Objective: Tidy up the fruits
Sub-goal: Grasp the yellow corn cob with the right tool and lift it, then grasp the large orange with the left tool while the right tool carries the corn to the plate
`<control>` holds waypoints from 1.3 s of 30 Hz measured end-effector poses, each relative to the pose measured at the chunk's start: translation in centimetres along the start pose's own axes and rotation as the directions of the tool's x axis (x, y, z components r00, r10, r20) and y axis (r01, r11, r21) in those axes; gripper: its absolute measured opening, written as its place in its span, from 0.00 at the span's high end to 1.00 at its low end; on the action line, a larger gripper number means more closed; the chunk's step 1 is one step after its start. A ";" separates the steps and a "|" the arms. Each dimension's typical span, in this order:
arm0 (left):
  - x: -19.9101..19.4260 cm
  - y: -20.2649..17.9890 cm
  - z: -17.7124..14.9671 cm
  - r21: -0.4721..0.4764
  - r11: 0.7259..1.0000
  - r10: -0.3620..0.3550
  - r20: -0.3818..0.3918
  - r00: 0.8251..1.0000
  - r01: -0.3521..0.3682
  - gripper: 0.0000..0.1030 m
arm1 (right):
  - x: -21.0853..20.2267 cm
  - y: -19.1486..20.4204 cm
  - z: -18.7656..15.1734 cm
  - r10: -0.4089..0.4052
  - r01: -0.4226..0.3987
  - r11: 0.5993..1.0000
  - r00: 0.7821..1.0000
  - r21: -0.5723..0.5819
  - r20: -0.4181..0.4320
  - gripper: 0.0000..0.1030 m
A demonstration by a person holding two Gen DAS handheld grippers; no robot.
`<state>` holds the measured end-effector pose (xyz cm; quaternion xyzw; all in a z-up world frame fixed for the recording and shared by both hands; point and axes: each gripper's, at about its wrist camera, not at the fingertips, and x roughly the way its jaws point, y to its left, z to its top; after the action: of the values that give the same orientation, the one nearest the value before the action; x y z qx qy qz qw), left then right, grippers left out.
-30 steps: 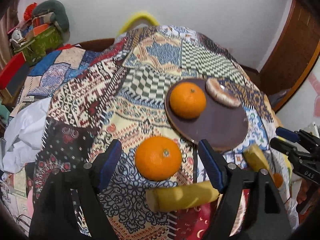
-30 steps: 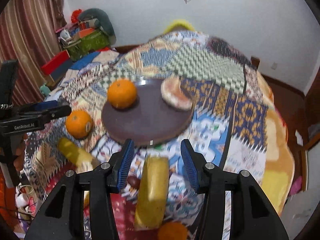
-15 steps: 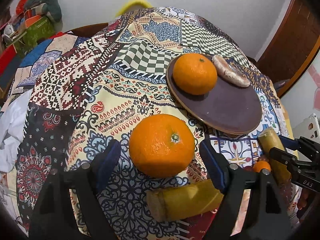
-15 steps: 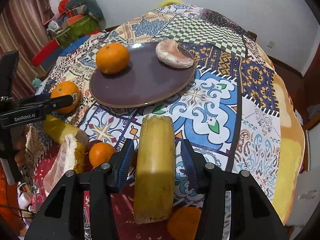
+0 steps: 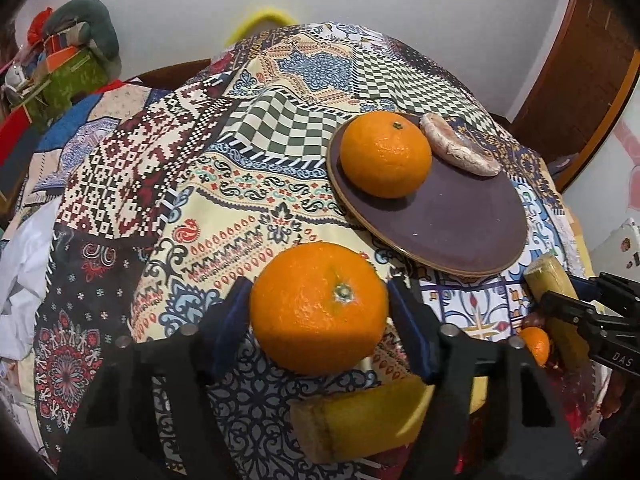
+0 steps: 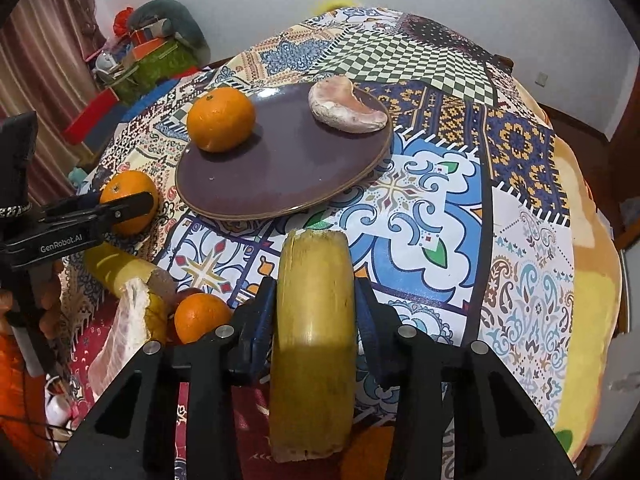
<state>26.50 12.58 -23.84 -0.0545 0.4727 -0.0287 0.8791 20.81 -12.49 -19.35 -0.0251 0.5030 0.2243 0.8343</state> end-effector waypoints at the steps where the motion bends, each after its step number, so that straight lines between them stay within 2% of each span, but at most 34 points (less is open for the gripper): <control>1: 0.0 -0.1 0.0 0.000 1.000 0.005 -0.002 1.000 -0.005 0.36 | -0.2 -0.1 0.1 0.006 -0.006 1.000 1.000 0.001 0.007 0.65; 8: -1.0 -1.0 -0.2 -0.003 1.000 0.026 -0.004 1.000 -0.026 0.36 | -2.3 -0.4 0.7 0.034 -0.033 0.999 0.996 -0.015 0.081 0.65; 16: -4.2 -2.7 0.4 -0.011 0.999 0.033 0.064 0.997 -0.032 0.36 | -4.4 -0.7 1.6 0.072 -0.067 0.997 0.985 -0.036 0.158 0.66; 24: -5.9 -4.7 1.7 -0.037 0.999 0.012 0.115 0.993 -0.008 0.36 | -5.7 -1.5 3.3 0.109 -0.098 0.993 0.970 -0.063 0.217 0.66; 34: -4.7 -6.5 2.8 -0.043 0.999 -0.006 0.109 0.994 0.011 0.36 | -6.2 -2.0 6.2 0.133 -0.104 0.987 0.955 -0.119 0.264 0.66; 39: -3.1 -7.0 3.3 -0.026 1.000 -0.013 0.086 0.996 0.015 0.36 | -5.3 -1.7 7.4 0.138 -0.101 0.984 0.956 -0.149 0.259 0.66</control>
<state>27.53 6.19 -18.56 -0.0708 0.4346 -0.0261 0.8974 25.47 -13.86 -11.49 -0.0201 0.3698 0.3090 0.8760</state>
